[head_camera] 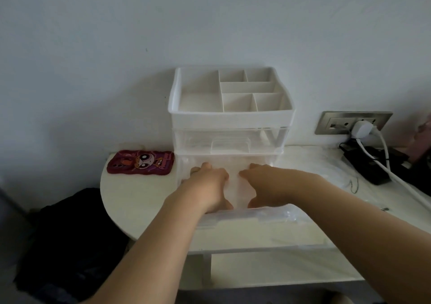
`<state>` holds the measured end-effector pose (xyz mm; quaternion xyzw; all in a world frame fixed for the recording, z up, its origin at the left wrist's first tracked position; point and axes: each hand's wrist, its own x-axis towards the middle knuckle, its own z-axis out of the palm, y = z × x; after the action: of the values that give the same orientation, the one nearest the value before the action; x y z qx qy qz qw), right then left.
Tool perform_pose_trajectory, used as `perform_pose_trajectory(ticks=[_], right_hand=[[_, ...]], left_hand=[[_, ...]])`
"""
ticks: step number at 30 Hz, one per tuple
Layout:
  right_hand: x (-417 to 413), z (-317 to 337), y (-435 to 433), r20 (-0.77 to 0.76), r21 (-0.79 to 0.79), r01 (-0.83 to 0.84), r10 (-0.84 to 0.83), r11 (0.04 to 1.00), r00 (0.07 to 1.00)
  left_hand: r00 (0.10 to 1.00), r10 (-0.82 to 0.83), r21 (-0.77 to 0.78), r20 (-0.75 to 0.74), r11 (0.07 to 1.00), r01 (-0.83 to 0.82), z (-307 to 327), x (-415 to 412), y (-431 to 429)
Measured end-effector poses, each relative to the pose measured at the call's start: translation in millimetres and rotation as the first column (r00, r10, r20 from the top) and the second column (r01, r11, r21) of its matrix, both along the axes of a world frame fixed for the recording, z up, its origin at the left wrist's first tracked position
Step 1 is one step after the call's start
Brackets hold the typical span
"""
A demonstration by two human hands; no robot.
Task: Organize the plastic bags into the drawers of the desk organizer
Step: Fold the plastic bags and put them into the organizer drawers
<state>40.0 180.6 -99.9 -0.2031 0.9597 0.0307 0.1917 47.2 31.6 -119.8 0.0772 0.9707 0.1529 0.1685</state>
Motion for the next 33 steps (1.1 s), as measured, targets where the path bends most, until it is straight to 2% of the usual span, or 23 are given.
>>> perform_pose_trajectory(ticks=[3, 5, 7, 9, 11, 13, 15, 17, 18, 20, 24, 28, 31, 33], right_hand=[[4, 2, 2, 0.001, -0.069, 0.003, -0.003, 0.998, 1.0], [13, 5, 6, -0.109, -0.132, -0.038, 0.024, 0.99, 0.994], [23, 11, 15, -0.271, -0.291, -0.096, 0.014, 0.952, 0.962], [31, 21, 33, -0.388, -0.498, -0.102, -0.116, 0.861, 0.914], [34, 26, 63, -0.406, -0.615, -0.009, -0.306, 0.789, 0.861], [32, 23, 99, -0.345, -0.52, 0.187, -0.405, 0.833, 0.846], [26, 9, 126, -0.209, -0.257, 0.35, -0.406, 0.901, 0.89], [22, -12, 142, -0.08, 0.014, 0.379, -0.377, 0.925, 0.923], [22, -24, 147, -0.055, 0.092, 0.373, -0.369, 0.923, 0.928], [22, -42, 155, -0.043, 0.09, 0.387, -0.384, 0.918, 0.922], [20, -63, 158, -0.056, -0.13, 0.413, -0.422, 0.902, 0.905], [14, -71, 159, -0.139, -0.232, 0.443, -0.481, 0.866, 0.866], [8, -74, 160, -0.194, -0.239, 0.41, -0.457, 0.88, 0.868], [6, -77, 160, -0.165, -0.211, 0.378, -0.414, 0.901, 0.895]], left_hand=[[1.0, 0.009, -0.003, -0.012, 1.0, -0.009, -2, 0, -1], [1.0, 0.026, -0.018, -0.009, 1.0, -0.026, -1, 0, -2], [0.999, 0.045, -0.017, -0.028, 0.999, -0.046, 0, 1, -3], [0.992, 0.064, 0.015, -0.111, 0.998, -0.062, 0, 3, -4], [0.972, 0.082, 0.079, -0.221, 0.995, -0.066, 0, 8, -6], [0.951, 0.09, 0.131, -0.294, 0.99, -0.053, 1, 15, -4], [0.926, 0.104, 0.169, -0.364, 0.985, -0.045, 1, 21, -2], [0.9, 0.116, 0.218, -0.421, 0.976, -0.023, -1, 25, 1], [0.891, 0.115, 0.237, -0.439, 0.972, -0.008, -2, 27, 2], [0.879, 0.108, 0.266, -0.465, 0.964, 0.022, -5, 29, 7], [0.847, 0.119, 0.317, -0.518, 0.946, 0.061, -7, 33, 12], [0.84, 0.111, 0.308, -0.531, 0.949, 0.069, -9, 35, 13], [0.842, 0.11, 0.316, -0.527, 0.946, 0.074, -8, 34, 13], [0.842, 0.112, 0.322, -0.528, 0.944, 0.077, -8, 34, 14]])
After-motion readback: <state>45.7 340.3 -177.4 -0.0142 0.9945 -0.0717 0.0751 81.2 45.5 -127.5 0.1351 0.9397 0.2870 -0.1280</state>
